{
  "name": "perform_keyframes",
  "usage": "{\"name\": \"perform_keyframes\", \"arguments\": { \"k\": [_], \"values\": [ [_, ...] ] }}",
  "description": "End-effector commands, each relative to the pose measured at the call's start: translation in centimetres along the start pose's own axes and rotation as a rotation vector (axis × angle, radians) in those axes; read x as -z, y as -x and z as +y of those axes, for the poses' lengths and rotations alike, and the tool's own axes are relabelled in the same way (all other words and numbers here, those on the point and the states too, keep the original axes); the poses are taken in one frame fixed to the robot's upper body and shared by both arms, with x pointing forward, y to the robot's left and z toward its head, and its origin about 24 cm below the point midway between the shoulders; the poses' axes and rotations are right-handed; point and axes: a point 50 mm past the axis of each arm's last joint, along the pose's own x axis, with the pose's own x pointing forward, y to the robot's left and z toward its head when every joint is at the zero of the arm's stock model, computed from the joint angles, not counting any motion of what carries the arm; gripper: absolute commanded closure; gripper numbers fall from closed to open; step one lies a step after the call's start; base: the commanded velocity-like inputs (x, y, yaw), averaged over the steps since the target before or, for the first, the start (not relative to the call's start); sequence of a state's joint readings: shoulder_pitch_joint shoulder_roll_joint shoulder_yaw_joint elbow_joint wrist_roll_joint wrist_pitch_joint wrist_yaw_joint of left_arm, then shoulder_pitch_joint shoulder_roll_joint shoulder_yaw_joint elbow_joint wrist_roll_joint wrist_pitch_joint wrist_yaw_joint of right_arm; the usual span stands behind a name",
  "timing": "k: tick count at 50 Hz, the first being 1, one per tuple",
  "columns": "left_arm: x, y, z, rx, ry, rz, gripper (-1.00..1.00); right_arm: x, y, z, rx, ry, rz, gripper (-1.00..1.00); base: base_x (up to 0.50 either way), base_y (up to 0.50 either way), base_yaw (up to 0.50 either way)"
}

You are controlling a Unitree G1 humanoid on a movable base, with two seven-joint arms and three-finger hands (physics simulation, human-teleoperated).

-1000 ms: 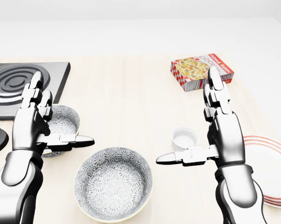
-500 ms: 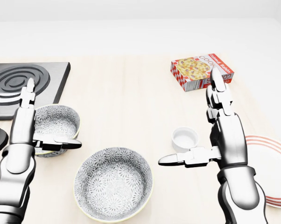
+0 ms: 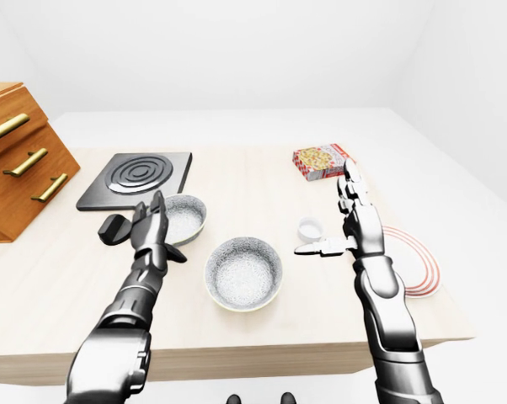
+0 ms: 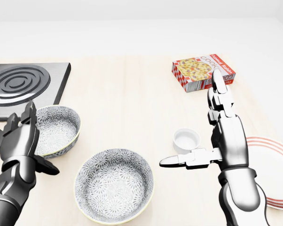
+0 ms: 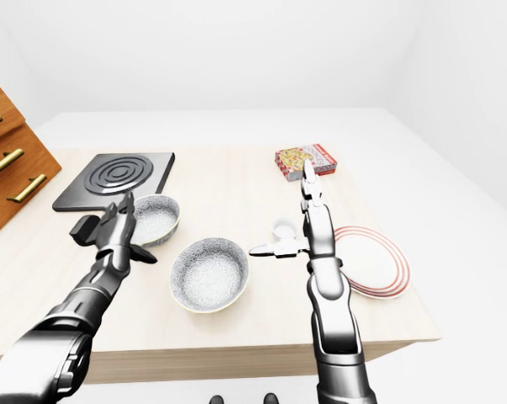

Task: Pick the akita bowl from table center and place it on the plate.

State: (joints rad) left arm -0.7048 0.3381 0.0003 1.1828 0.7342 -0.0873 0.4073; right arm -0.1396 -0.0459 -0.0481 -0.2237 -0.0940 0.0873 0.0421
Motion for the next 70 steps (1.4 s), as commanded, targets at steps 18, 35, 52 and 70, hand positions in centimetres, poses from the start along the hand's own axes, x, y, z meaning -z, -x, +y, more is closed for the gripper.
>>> {"name": "perform_keyframes", "arguments": {
  "k": [18, 35, 52, 70],
  "values": [
    [0.1, 0.5, -1.4, 0.023, -0.256, -0.067, -1.0, 0.4, 0.1, 0.0, 0.001, 0.005, 0.019, -1.0, 0.0, 0.0, 0.0],
    [0.1, 0.5, -1.8, 0.098, -0.23, -0.046, -1.0, 0.5, 0.0, -0.1, 0.0, 0.009, 0.02, -1.0, 0.0, 0.0, 0.0],
    [0.6, 0.6, -2.2, 0.231, -0.181, -0.001, -1.0, 0.6, 0.2, -0.3, 0.003, 0.008, 0.028, -1.0, 0.0, 0.0, 0.0],
    [0.1, 0.5, -2.4, 0.245, -0.268, -0.047, 1.0, 0.7, 0.4, -0.5, 0.006, 0.006, 0.032, -1.0, 0.0, 0.0, 0.0]
  ]
}}
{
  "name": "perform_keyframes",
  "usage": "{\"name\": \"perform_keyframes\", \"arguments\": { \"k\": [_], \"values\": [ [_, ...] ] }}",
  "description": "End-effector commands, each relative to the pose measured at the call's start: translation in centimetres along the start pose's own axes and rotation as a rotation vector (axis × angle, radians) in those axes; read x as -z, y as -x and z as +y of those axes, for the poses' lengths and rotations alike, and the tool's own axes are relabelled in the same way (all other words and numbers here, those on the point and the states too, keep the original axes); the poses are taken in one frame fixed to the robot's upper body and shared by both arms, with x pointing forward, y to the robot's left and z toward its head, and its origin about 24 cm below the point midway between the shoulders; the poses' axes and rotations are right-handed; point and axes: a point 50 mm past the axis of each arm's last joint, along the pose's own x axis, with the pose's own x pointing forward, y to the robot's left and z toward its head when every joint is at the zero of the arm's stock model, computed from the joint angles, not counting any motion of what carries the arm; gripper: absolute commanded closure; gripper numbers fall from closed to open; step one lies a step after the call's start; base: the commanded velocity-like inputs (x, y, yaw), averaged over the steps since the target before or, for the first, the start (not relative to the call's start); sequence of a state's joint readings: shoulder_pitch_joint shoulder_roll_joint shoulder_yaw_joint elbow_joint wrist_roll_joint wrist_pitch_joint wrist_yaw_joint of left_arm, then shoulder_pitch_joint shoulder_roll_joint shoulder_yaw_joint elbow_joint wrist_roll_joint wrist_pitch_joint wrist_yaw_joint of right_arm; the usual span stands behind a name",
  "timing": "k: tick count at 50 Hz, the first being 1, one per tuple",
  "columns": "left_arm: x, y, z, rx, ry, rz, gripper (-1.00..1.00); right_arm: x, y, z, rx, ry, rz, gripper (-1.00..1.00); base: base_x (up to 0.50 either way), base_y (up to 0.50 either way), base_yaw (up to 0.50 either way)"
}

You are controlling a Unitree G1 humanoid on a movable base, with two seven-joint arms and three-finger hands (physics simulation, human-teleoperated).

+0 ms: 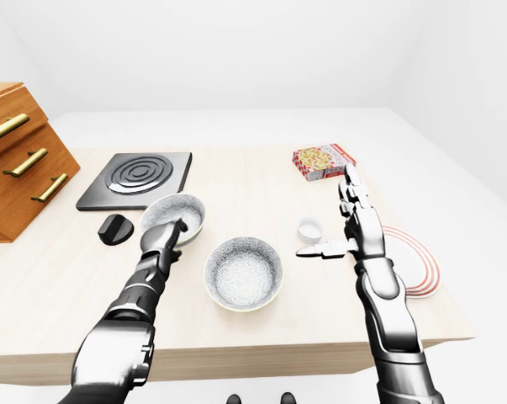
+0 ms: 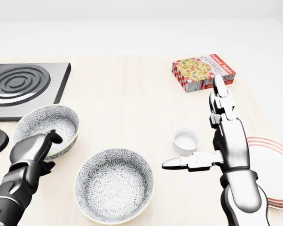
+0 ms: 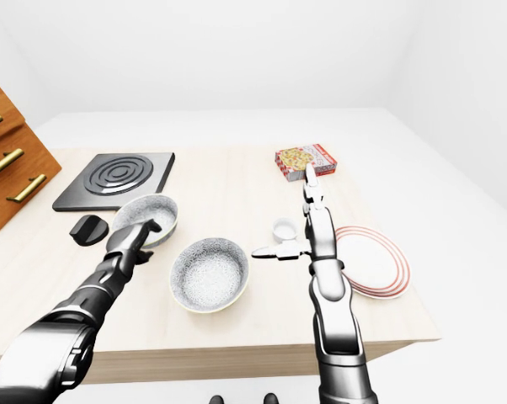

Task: Pick the akita bowl from table center and place it on the plate.

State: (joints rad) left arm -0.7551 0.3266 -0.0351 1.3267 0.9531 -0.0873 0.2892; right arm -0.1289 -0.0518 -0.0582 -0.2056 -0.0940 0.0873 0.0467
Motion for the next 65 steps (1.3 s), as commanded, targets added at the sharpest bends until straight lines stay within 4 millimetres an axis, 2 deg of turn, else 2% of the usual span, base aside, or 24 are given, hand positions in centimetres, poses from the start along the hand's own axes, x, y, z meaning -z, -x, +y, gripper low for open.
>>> {"name": "perform_keyframes", "arguments": {
  "k": [1, 18, 25, 31, 33, 39, 43, 50, 56, 65],
  "values": [
    [-0.1, 0.0, -0.2, 0.018, -0.028, -0.009, 1.0, 0.1, 0.2, -0.1, 0.002, -0.001, 0.003, -1.0, 0.0, 0.0, 0.0],
    [-0.1, 0.0, 0.0, -0.021, -0.052, -0.017, 1.0, 0.0, 0.1, 0.1, 0.0, -0.002, -0.002, -1.0, 0.0, 0.0, 0.0],
    [-0.4, -0.1, 0.7, -0.101, -0.177, -0.066, 1.0, 0.0, 0.1, 0.1, 0.001, -0.001, -0.001, -1.0, 0.0, 0.0, 0.0],
    [-0.4, 0.0, 1.1, -0.159, -0.216, -0.084, 1.0, 0.1, 0.3, 0.0, 0.005, -0.002, 0.003, -1.0, 0.0, 0.0, 0.0],
    [-3.0, -1.3, 3.9, -0.159, -0.207, -0.128, 1.0, 0.0, 0.3, -0.1, 0.006, -0.003, 0.002, -1.0, 0.0, 0.0, 0.0],
    [-4.0, -2.0, 7.5, -0.237, -0.203, -0.144, 1.0, 0.0, 0.0, 0.0, 0.008, -0.004, 0.001, -1.0, 0.0, 0.0, 0.0],
    [-4.5, -1.9, 8.4, -0.295, -0.204, -0.172, 1.0, -0.3, -0.2, 0.1, 0.008, -0.004, -0.013, -1.0, 0.0, 0.0, 0.0],
    [-5.0, -1.8, 9.9, -0.296, -0.17, -0.191, 1.0, -0.7, -0.5, 0.1, 0.013, -0.003, -0.029, -1.0, 0.0, 0.0, 0.0],
    [-5.5, -1.6, 10.1, -0.262, -0.116, -0.214, 1.0, -1.2, -1.0, 0.0, -0.001, 0.027, -0.05, -1.0, 0.0, 0.0, 0.0],
    [-6.1, -1.0, 10.0, -0.207, -0.042, -0.251, 1.0, -3.7, -4.3, -0.1, -0.078, 0.195, -0.137, -1.0, 0.0, 0.0, 0.0]
  ]
}}
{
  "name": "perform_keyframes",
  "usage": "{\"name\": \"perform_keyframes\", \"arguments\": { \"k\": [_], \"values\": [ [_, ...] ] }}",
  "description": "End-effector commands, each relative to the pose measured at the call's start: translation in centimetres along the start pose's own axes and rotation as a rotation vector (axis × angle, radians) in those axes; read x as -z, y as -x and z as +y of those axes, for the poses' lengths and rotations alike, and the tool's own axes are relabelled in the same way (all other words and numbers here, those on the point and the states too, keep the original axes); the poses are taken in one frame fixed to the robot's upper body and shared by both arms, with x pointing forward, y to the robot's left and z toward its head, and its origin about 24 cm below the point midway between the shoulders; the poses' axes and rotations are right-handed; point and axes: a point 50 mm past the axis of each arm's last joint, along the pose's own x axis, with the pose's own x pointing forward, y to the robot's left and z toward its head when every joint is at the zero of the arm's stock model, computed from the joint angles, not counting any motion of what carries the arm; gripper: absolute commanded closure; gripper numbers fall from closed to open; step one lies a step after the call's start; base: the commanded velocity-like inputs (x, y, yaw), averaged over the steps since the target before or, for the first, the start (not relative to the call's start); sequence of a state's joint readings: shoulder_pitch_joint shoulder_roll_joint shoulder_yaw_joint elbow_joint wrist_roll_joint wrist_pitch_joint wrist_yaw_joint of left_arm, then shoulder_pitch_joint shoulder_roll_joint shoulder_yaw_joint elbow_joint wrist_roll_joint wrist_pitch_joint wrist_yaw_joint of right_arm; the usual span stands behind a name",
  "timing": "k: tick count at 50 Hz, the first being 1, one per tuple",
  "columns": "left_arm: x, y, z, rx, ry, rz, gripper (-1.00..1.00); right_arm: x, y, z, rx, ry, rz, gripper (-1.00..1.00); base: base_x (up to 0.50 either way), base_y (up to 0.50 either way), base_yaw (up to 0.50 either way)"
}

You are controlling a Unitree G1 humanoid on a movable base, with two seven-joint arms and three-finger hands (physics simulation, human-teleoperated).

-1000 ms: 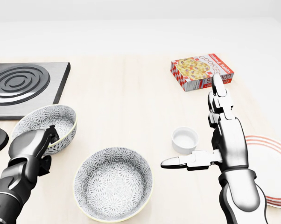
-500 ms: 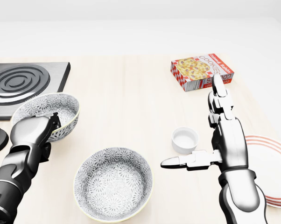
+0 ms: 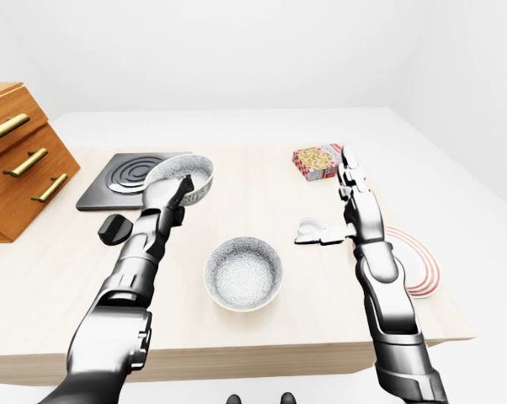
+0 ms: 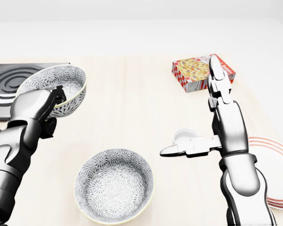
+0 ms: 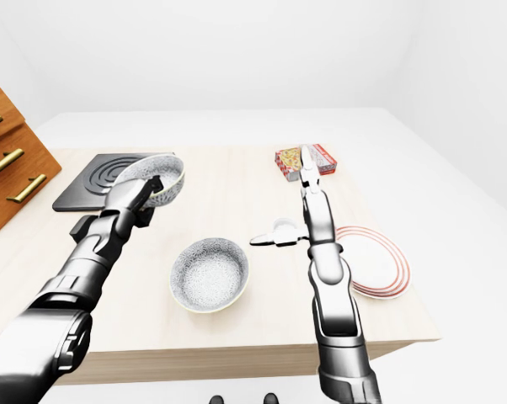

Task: Pick the akita bowl from table center and place it on the plate.

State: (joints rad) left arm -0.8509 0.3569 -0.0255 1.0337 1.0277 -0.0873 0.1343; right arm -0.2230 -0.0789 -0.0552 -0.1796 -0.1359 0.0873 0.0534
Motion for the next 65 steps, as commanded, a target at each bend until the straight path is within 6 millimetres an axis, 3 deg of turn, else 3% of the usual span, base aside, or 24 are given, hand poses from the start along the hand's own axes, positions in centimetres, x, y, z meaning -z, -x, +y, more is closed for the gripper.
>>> {"name": "perform_keyframes", "arguments": {
  "k": [1, 11, 20, 23, 31, 32, 35, 40, 49, 65],
  "values": [
    [-0.9, 0.1, 1.5, -0.026, 0.021, -0.049, 1.0, -2.2, -2.9, -0.5, -0.072, 0.146, -0.078, -1.0, 0.0, 0.0, 0.0],
    [-0.6, 0.2, 1.2, -0.013, 0.012, -0.039, 1.0, -1.5, -4.6, -1.1, -0.145, 0.327, -0.019, -1.0, 0.0, 0.0, 0.0],
    [-0.5, 0.3, 1.3, -0.021, -0.051, -0.046, 1.0, -1.0, -5.7, 0.0, -0.258, 0.507, 0.039, -1.0, 0.0, 0.0, 0.0],
    [-3.2, 1.9, 1.4, -0.001, -0.006, -0.159, 1.0, -0.9, -6.0, 0.4, -0.283, 0.528, 0.053, -1.0, 0.0, 0.0, 0.0],
    [-4.4, 3.2, 1.3, 0.015, -0.016, -0.209, 1.0, -1.1, -7.6, 1.8, -0.337, 0.575, 0.059, -1.0, 0.0, 0.0, 0.0],
    [-6.0, 4.4, 1.5, 0.027, 0.005, -0.268, 1.0, -1.2, -7.9, 2.0, -0.342, 0.576, 0.056, -1.0, 0.0, 0.0, 0.0],
    [-8.2, 6.6, 1.8, 0.044, 0.022, -0.355, 1.0, -1.4, -8.4, 2.5, -0.354, 0.578, 0.047, -1.0, 0.0, 0.0, 0.0],
    [-9.5, 8.0, 1.7, 0.058, 0.025, -0.402, 1.0, -1.6, -9.2, 3.2, -0.37, 0.582, 0.036, -1.0, 0.0, 0.0, 0.0],
    [-10.4, 8.8, 1.7, 0.078, 0.04, -0.437, 1.0, -1.7, -9.6, 4.2, -0.406, 0.602, 0.026, -1.0, 0.0, 0.0, 0.0],
    [-10.2, 8.3, 2.3, 0.077, 0.044, -0.437, 1.0, -0.6, -9.5, 5.1, -0.447, 0.623, 0.057, -1.0, 0.0, 0.0, 0.0]
  ]
}}
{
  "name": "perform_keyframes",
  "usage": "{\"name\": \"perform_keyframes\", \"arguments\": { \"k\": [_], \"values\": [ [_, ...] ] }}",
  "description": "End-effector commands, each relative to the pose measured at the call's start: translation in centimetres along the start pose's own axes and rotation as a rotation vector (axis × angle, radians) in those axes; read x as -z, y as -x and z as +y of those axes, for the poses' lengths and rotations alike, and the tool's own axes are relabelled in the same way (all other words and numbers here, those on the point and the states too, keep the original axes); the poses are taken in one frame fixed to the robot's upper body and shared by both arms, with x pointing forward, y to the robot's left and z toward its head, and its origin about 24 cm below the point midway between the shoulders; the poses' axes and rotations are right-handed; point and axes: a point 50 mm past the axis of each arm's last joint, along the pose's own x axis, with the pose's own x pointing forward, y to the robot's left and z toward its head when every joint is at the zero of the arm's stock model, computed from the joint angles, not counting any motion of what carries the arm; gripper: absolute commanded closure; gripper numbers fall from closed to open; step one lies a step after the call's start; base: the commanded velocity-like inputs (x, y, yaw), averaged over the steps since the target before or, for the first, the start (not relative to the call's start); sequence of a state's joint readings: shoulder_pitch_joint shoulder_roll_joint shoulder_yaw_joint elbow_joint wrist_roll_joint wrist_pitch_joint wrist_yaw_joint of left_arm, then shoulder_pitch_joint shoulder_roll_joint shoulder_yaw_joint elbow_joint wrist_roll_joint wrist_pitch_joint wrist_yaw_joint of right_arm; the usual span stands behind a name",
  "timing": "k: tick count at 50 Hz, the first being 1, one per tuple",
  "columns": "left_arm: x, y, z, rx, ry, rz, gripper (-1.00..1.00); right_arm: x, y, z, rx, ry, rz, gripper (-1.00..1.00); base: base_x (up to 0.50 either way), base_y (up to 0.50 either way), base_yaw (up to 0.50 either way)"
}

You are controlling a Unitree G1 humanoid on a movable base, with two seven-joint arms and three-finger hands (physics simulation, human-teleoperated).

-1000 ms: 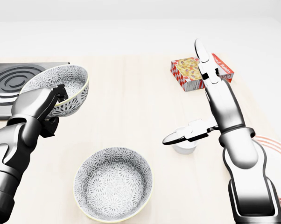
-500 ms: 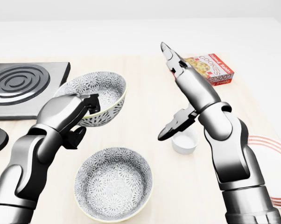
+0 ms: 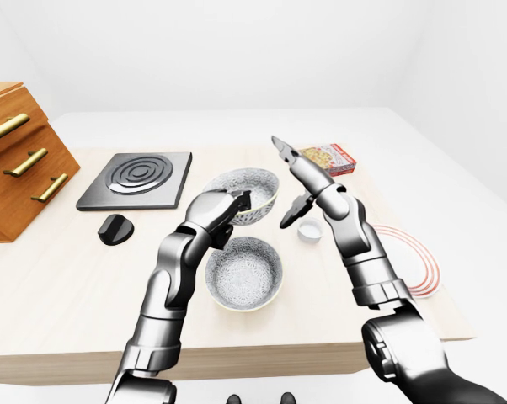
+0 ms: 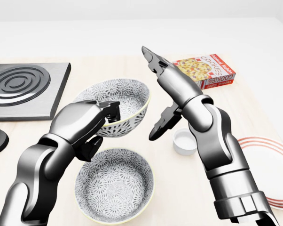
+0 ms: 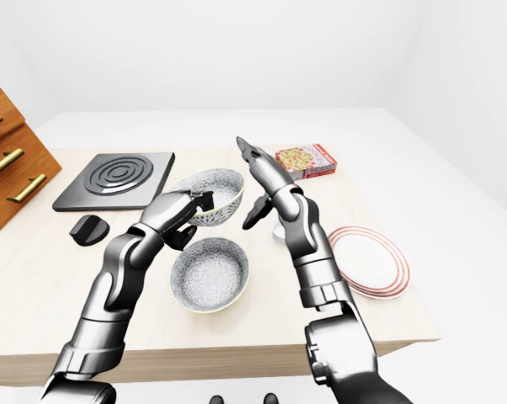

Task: Pick the akita bowl from table center and place it on the plate.

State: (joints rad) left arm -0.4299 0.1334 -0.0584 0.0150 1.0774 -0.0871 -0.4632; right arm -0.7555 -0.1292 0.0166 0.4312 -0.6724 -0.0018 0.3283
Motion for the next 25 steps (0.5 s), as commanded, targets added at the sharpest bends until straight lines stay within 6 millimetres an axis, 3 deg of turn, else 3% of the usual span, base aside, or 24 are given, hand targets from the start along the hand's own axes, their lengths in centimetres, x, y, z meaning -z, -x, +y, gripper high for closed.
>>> {"name": "perform_keyframes", "arguments": {
  "k": [1, 18, 20, 21, 22, 23, 25],
  "values": [
    [-0.5, 0.4, 0.9, -0.043, -0.005, -0.016, 1.0, -0.1, -0.3, 0.7, -0.032, 0.015, 0.005, -1.0, 0.0, 0.0, 0.0],
    [-1.2, 0.4, 1.5, -0.048, 0.001, -0.045, 1.0, -0.1, -0.2, 2.0, -0.071, 0.017, -0.001, -1.0, 0.0, 0.0, 0.0],
    [-1.2, 0.4, 1.5, -0.049, 0.002, -0.046, 1.0, -0.1, -0.1, 2.0, -0.072, 0.018, 0.0, -0.75, 0.0, 0.0, 0.0],
    [-1.2, 0.4, 1.5, -0.049, 0.002, -0.045, 1.0, -0.1, -0.1, 2.0, -0.072, 0.018, 0.0, -0.51, 0.0, 0.0, 0.0],
    [-1.1, 0.4, 1.5, -0.049, 0.002, -0.044, 1.0, -0.1, -0.1, 2.0, -0.072, 0.018, 0.0, -0.27, 0.0, 0.0, 0.0],
    [-1.1, 0.4, 1.5, -0.048, 0.002, -0.043, 1.0, -0.1, -0.1, 1.9, -0.07, 0.019, 0.001, 0.18, 0.0, 0.0, 0.0],
    [-1.0, 0.4, 1.5, -0.048, 0.003, -0.039, 1.0, 0.0, -0.1, 1.9, -0.07, 0.019, 0.001, 0.31, 0.0, 0.0, 0.0]
  ]
}}
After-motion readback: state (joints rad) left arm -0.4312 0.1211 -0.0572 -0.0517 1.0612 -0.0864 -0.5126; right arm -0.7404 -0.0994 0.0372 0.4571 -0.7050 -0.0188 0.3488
